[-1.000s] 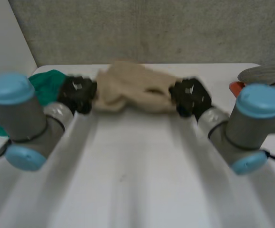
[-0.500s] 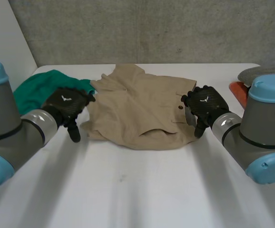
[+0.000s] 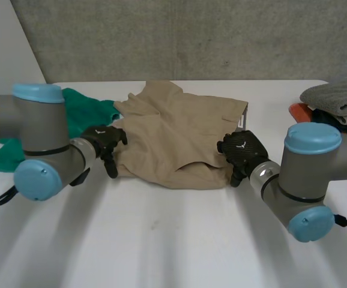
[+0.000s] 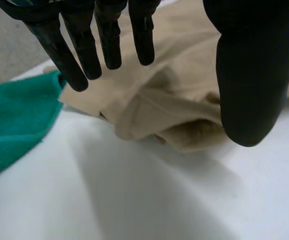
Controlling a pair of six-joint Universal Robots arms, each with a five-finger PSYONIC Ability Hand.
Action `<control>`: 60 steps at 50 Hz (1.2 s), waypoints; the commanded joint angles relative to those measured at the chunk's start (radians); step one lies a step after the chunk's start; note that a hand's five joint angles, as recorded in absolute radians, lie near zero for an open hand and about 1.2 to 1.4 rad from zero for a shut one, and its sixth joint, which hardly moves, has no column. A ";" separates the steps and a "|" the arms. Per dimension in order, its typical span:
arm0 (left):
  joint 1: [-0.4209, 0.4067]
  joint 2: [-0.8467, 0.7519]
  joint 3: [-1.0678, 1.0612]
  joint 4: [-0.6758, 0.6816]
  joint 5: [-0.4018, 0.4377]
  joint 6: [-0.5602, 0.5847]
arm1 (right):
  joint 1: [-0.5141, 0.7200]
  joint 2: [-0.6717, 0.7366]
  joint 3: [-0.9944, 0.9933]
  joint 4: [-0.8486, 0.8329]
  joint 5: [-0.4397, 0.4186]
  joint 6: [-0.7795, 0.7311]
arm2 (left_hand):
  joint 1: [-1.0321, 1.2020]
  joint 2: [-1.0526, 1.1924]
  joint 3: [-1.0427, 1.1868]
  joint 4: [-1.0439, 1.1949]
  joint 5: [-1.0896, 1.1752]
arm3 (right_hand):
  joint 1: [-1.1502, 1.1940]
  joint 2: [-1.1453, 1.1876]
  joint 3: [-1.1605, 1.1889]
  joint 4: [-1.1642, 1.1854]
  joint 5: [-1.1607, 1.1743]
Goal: Fold the laundry.
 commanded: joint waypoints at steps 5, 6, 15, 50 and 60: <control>-0.033 -0.047 0.077 -0.078 -0.029 0.034 | -0.014 0.028 -0.003 -0.070 0.019 -0.082 | 0.960 0.969 0.971 0.962 0.963 | 0.924 0.936 0.928 0.930 0.920; -0.037 -0.022 0.061 -0.083 -0.048 0.049 | -0.019 0.002 0.022 -0.049 0.011 -0.081 | 1.062 1.071 1.073 1.064 1.065 | 0.924 0.936 0.928 0.930 0.920; -0.051 0.246 -0.189 -0.095 -0.084 0.238 | -0.115 -0.234 0.137 0.193 -0.055 -0.248 | 1.063 1.072 1.074 1.065 1.066 | 0.924 0.936 0.928 0.930 0.920; -0.165 0.182 0.040 -0.026 -0.095 0.399 | -0.209 -0.219 -0.013 0.358 -0.162 -0.253 | 1.063 1.072 1.074 1.065 1.066 | 0.924 0.936 0.928 0.930 0.920; -0.183 -0.294 0.739 0.128 -0.144 0.408 | -0.126 0.027 -0.237 -0.092 0.045 -0.199 | 1.063 1.072 1.074 1.065 1.066 | 0.924 0.936 0.928 0.930 0.920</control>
